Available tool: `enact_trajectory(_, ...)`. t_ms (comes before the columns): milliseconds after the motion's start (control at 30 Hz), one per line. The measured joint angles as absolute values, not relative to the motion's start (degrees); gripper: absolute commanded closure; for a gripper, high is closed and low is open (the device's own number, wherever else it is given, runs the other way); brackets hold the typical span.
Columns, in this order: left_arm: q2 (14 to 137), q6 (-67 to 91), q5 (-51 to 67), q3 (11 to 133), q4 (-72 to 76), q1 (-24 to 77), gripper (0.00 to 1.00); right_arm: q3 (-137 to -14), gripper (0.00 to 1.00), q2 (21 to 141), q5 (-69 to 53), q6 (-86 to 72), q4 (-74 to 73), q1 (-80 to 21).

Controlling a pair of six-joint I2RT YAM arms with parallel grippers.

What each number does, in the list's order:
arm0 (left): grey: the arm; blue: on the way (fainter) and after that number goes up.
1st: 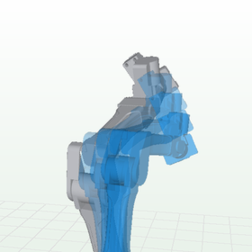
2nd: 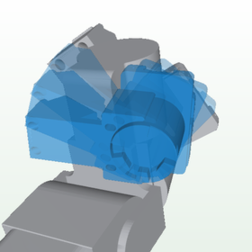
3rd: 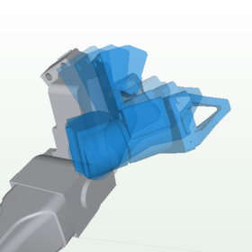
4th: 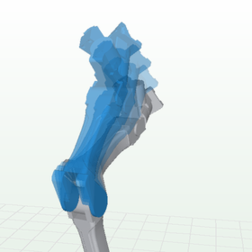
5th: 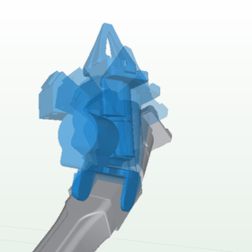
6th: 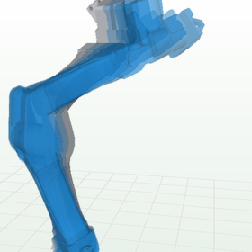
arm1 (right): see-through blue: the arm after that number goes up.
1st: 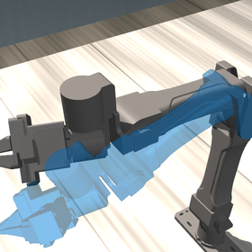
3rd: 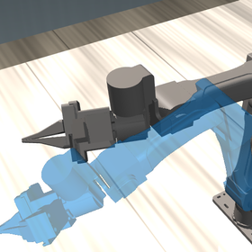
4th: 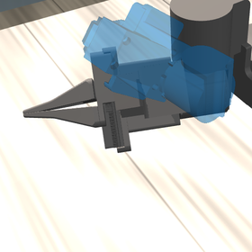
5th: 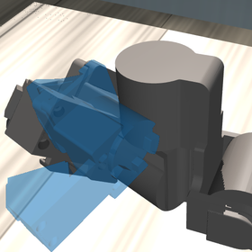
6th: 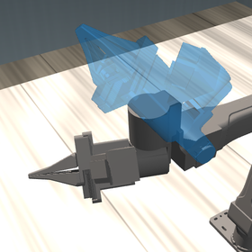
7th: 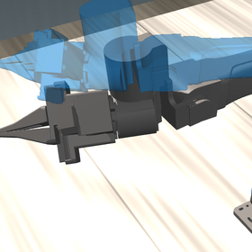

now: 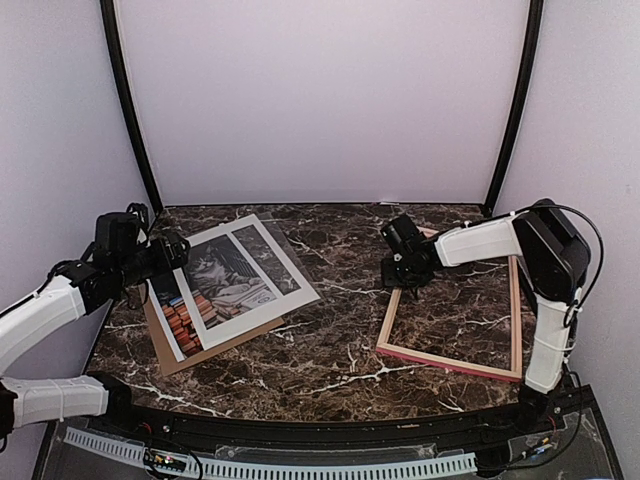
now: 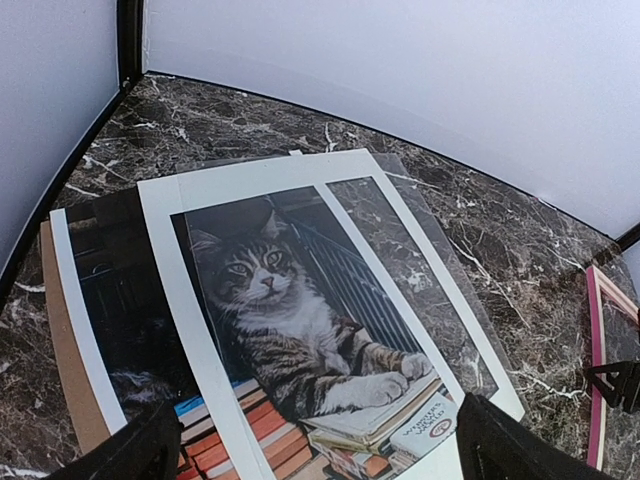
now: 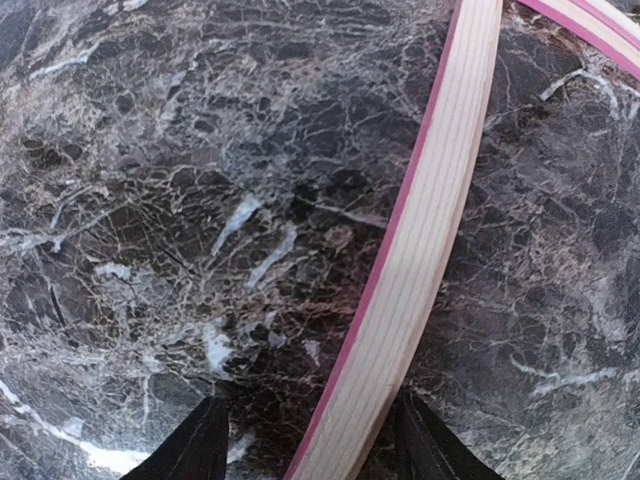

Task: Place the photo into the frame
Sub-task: Adjust the frame body at the center of the board.

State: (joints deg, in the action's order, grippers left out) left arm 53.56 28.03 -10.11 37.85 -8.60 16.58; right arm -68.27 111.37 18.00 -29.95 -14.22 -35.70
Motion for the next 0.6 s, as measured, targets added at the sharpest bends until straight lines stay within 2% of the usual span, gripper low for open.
enact_trajectory(133,56.9,27.7,-10.5,39.2,-8.7,16.6,0.01,-68.5,0.59,112.6,18.4,-29.6,-14.7,-36.6)
enact_trajectory(267,60.8,27.7,-11.2,40.5,-9.5,16.6,0.01,-68.8,0.65,112.8,18.9,-29.0,-14.8,-38.5)
enact_trajectory(433,65.7,27.7,-10.7,43.3,-11.4,16.4,0.01,-69.0,0.68,112.9,19.6,-28.7,-15.0,-42.3)
enact_trajectory(600,69.2,27.9,-10.0,45.1,-13.2,16.2,0.01,-69.0,0.66,112.9,19.6,-27.6,-15.0,-46.7)
